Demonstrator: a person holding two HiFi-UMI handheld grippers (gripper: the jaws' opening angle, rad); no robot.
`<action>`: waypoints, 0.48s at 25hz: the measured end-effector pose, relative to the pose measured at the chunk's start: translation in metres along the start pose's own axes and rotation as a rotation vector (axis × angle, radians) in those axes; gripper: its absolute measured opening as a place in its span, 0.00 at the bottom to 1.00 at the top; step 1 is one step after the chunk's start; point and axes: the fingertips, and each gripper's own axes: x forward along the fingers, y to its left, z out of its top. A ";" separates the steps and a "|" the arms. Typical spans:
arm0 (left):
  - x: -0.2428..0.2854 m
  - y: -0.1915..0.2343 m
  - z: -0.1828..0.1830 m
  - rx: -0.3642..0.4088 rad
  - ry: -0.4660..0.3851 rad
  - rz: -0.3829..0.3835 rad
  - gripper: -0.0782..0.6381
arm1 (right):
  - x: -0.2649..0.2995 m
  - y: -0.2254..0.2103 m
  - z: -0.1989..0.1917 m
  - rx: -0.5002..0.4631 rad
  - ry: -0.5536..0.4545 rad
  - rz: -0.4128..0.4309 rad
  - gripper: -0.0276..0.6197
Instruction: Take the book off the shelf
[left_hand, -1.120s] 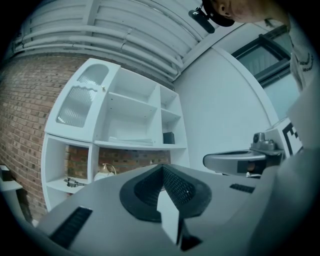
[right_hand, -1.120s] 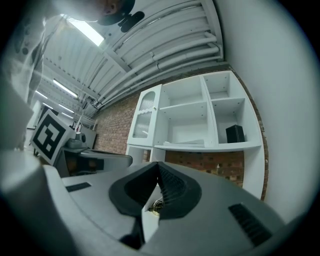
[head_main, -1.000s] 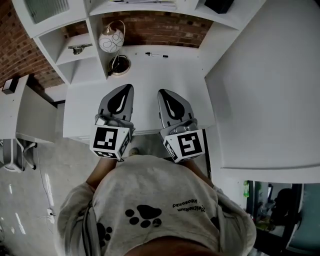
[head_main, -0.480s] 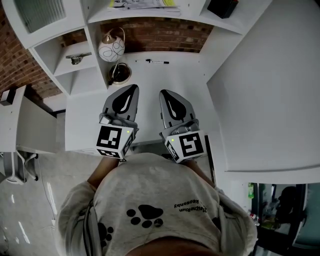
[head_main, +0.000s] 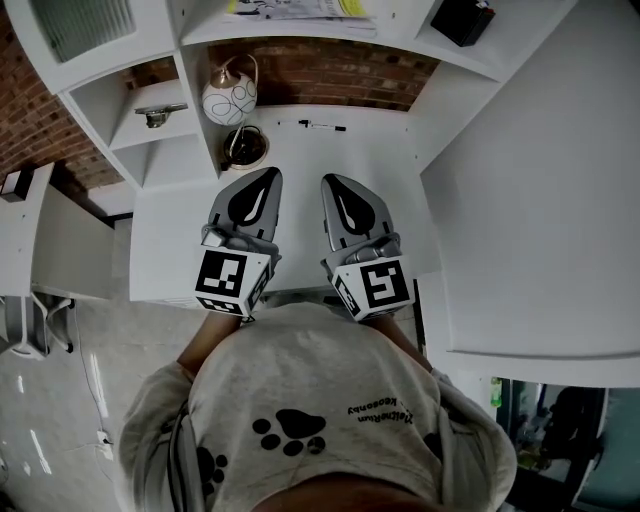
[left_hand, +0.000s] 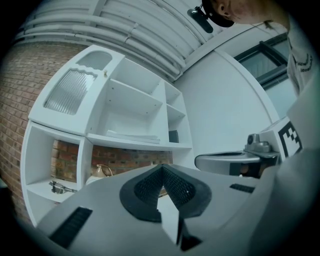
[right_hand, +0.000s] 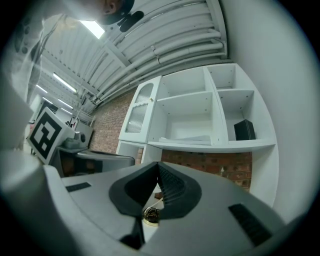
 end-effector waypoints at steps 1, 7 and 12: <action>0.004 0.002 0.002 0.003 -0.005 0.002 0.12 | 0.004 -0.002 0.002 -0.004 -0.003 0.004 0.07; 0.026 0.009 0.019 0.012 -0.021 0.007 0.12 | 0.028 -0.009 0.009 -0.006 -0.002 0.044 0.07; 0.042 0.014 0.024 0.021 -0.027 0.008 0.12 | 0.039 -0.020 0.010 -0.005 -0.013 0.051 0.07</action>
